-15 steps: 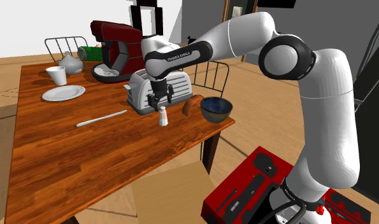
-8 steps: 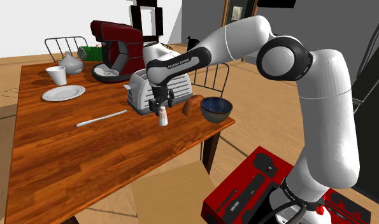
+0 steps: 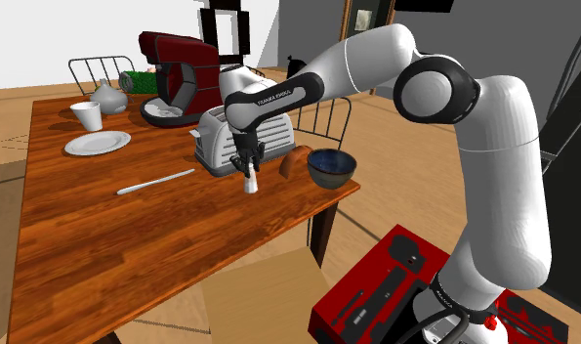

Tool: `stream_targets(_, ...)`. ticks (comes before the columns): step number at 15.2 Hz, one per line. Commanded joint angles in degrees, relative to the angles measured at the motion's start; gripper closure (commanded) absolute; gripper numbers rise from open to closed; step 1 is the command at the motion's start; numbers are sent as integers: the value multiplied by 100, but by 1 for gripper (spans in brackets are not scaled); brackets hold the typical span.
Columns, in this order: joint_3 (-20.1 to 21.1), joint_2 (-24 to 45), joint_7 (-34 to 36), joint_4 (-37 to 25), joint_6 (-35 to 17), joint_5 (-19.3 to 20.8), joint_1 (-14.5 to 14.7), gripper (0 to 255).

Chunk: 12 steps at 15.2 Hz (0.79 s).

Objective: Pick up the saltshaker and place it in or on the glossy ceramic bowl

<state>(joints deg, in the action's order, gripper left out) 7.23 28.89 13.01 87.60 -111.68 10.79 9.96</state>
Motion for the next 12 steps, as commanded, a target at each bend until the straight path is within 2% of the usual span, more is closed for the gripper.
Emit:
stream_targets(1,2,2,0,4,-1,-1,2,255)
stream_targets(7,2,4,0,2,0,-1,2,255)
stream_targets(12,15,-115,-48,-205,321,-33,3,255)
